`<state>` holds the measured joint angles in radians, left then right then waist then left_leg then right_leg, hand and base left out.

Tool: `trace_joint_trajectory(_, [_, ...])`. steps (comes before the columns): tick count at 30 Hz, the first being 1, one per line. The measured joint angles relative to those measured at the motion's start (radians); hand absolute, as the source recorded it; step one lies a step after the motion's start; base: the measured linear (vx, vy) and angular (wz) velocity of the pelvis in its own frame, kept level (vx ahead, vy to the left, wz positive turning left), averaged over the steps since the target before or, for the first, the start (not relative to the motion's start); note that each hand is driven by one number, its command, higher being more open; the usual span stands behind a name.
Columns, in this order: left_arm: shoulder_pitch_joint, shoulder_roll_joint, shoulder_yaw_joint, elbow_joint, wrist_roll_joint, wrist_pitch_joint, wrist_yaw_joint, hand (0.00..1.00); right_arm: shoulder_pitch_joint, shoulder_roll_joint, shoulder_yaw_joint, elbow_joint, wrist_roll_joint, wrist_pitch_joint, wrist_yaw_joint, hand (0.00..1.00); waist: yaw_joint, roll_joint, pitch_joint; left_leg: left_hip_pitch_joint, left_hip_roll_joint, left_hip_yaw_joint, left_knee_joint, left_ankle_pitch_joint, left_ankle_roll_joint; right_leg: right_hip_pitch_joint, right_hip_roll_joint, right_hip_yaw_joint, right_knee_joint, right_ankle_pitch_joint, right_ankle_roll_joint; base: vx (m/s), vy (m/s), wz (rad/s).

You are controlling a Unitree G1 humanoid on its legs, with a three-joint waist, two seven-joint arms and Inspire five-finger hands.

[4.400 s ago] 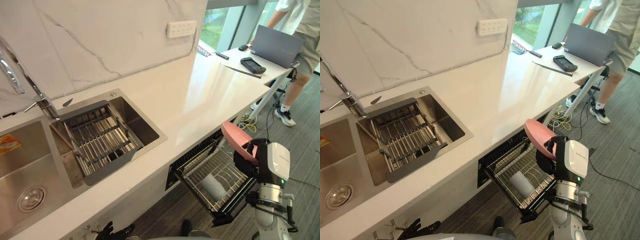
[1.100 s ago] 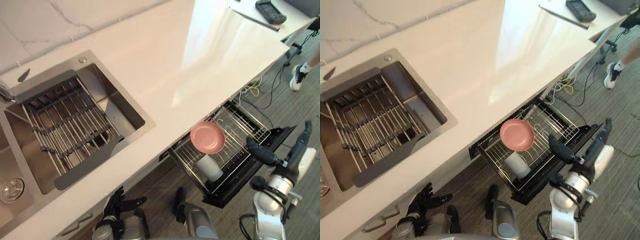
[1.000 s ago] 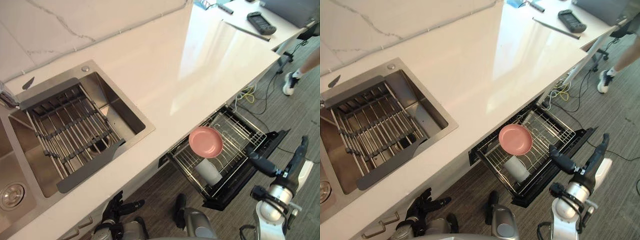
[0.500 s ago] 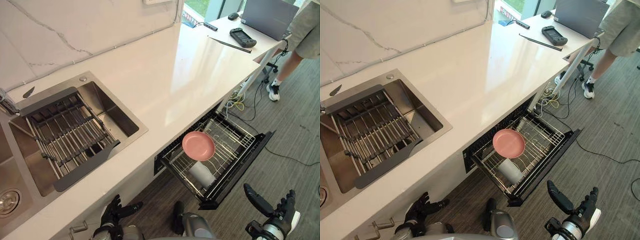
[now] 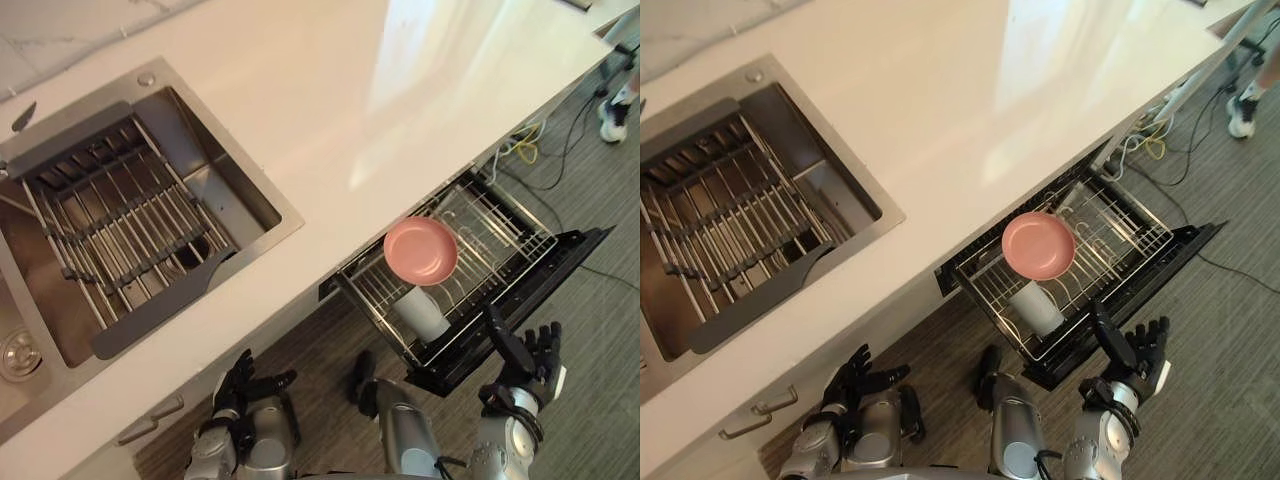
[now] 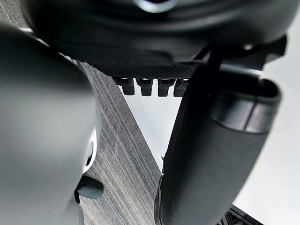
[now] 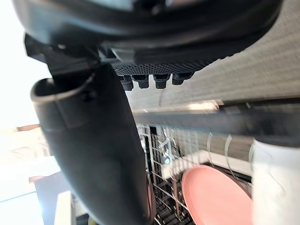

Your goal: Walk over to the sink, pick up the cup, carry it to the dishwasher, place the cup inside the dishwasher, then close the dishwasher door

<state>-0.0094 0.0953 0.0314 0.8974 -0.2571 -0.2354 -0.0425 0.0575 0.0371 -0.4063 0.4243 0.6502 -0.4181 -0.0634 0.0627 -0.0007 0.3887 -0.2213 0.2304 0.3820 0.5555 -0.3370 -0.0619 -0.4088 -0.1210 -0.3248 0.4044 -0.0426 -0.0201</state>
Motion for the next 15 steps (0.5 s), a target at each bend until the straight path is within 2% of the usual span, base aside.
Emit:
trace_joint_trajectory(2, [-0.025, 0.0, 0.0, -0.002, -0.002, -0.004, 0.0, 1.0, -0.038, -0.013, -0.009, 0.023, 0.074, -0.003, 0.044, 1.0, 0.002, 0.003, 0.027, -0.028, 0.004, -0.011, 0.025, -0.009, 0.002, -0.018, -0.003, -0.005, 0.013, -0.001, -0.001, -0.04, -0.001, 0.08])
trace_joint_trajectory(7, [-0.053, 0.002, 0.001, 0.001, -0.02, 0.002, 0.001, 1.0, -0.088, -0.036, -0.023, 0.077, 0.188, -0.009, 0.131, 1.0, 0.005, 0.004, 0.043, -0.063, 0.002, -0.018, 0.046, -0.014, 0.007, -0.05, -0.014, -0.005, 0.032, -0.003, -0.001, -0.02, 0.005, 0.02])
trace_joint_trajectory(15, [-0.06, -0.001, -0.002, 0.001, -0.02, 0.009, 0.0, 1.0, -0.088, -0.037, -0.015, 0.079, 0.23, -0.023, 0.226, 1.0, 0.002, 0.009, 0.047, -0.075, -0.015, -0.041, 0.049, -0.011, 0.009, -0.069, -0.045, -0.018, 0.089, -0.036, -0.007, -0.01, -0.017, 0.1])
